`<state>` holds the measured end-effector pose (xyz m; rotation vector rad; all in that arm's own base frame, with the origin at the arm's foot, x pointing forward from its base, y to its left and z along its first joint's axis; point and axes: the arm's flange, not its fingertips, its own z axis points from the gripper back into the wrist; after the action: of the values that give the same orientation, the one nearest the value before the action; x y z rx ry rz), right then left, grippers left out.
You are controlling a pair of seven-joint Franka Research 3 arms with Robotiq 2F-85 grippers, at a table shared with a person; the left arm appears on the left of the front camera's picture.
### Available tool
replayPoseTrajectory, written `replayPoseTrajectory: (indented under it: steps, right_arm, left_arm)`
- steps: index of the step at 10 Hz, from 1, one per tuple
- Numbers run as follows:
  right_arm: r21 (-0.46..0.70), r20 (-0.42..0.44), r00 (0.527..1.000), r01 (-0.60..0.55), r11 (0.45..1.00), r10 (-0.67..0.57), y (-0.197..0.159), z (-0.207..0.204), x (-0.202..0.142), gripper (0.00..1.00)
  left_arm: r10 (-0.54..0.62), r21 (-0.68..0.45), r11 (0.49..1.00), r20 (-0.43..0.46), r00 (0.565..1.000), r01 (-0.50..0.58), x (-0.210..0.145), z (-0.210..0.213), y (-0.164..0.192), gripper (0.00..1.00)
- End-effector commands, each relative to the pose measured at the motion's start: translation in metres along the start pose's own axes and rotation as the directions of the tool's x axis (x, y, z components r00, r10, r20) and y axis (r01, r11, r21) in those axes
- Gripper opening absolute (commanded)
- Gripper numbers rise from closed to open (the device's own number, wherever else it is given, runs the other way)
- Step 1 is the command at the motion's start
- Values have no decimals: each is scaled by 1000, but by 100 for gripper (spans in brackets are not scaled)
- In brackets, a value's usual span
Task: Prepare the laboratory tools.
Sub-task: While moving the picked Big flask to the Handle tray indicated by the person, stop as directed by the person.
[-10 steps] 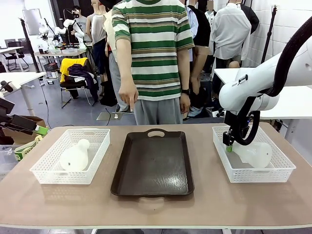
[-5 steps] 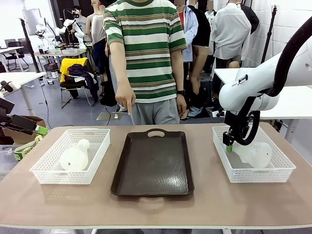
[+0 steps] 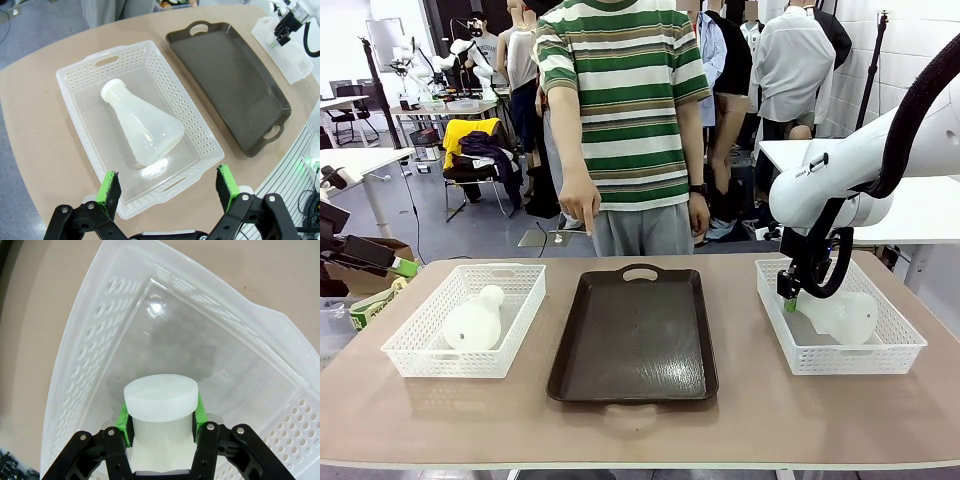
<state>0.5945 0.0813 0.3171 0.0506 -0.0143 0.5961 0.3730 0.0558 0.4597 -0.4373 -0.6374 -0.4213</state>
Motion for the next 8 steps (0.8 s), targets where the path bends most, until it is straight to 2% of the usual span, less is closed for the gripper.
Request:
replayPoseTrajectory:
  steps: [1, 3, 5, 8]
  right_arm:
    - [-8, 13, 1000, 1, 1000, -1, -1, 0, 2, 0]
    - [-21, -10, 1000, 6, 1000, -6, 4, 6, 0, 0]
    - [-68, -28, 998, 63, 996, -65, 10, 28, 0, 0]
    - [-84, 6, 991, 132, 988, -132, 21, 82, 1, 0]
  left_arm:
    - [-8, -19, 1000, 9, 1000, 8, -1, -1, 2, 100]
    - [-8, -19, 1000, 9, 1000, 8, -1, -1, 2, 100]
    - [-8, -19, 1000, 9, 1000, 8, -1, -1, 2, 100]
    - [-8, -19, 1000, 9, 1000, 8, -1, -1, 2, 100]
